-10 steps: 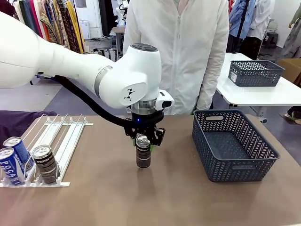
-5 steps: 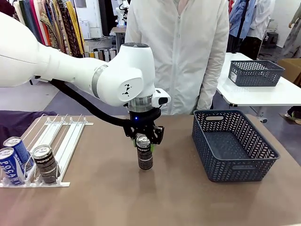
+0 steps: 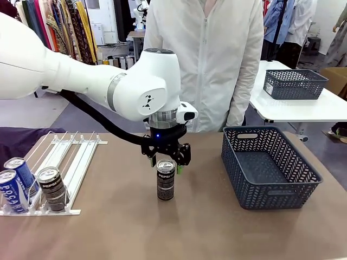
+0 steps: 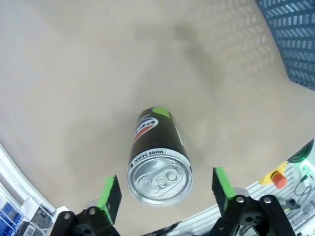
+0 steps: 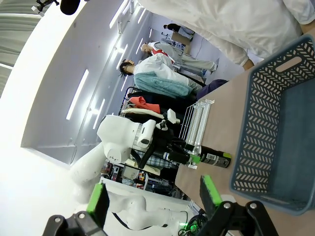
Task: Retrieve and store the cans from the dispenser.
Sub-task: Pick up one can from the Automatic Can Dispenser and place it in the middle of the table.
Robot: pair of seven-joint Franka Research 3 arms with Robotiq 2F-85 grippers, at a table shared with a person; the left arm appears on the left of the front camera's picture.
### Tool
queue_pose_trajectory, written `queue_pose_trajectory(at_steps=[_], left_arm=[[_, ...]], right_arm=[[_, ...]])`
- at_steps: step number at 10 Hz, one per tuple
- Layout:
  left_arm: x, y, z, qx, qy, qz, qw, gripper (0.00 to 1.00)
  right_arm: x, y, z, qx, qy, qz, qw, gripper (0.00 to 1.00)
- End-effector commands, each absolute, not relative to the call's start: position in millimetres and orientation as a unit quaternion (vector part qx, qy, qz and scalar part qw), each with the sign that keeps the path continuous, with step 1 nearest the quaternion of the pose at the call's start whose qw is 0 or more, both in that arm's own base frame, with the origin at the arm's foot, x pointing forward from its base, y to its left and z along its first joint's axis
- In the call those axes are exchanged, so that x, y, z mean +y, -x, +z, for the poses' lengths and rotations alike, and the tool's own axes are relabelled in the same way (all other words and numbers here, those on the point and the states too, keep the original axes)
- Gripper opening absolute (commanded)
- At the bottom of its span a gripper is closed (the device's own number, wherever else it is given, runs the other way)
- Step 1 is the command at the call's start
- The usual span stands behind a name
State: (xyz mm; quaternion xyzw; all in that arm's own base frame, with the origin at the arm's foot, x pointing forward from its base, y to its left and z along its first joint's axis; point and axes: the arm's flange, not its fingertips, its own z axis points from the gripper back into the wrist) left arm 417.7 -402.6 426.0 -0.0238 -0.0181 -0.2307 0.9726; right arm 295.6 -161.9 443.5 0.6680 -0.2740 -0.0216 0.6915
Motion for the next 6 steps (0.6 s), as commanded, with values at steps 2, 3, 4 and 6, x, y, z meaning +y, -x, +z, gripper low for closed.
queue_pose_trajectory(at_steps=[2,3,4,6], left_arm=[[-385,-389,468,-0.094,0.019,-0.206,0.974,1.0],[-374,-362,496,-0.108,0.046,-0.213,0.97,1.0],[-348,-336,531,-0.118,0.07,-0.203,0.97,1.0],[-255,-308,579,-0.124,0.127,-0.152,0.972,1.0]], right_arm=[[-163,-296,448,-0.277,-0.671,-0.022,0.687,1.0],[-163,-296,448,-0.277,-0.671,-0.022,0.687,1.0],[-163,-296,448,-0.277,-0.671,-0.022,0.687,1.0],[-163,-296,448,-0.277,-0.671,-0.022,0.687,1.0]])
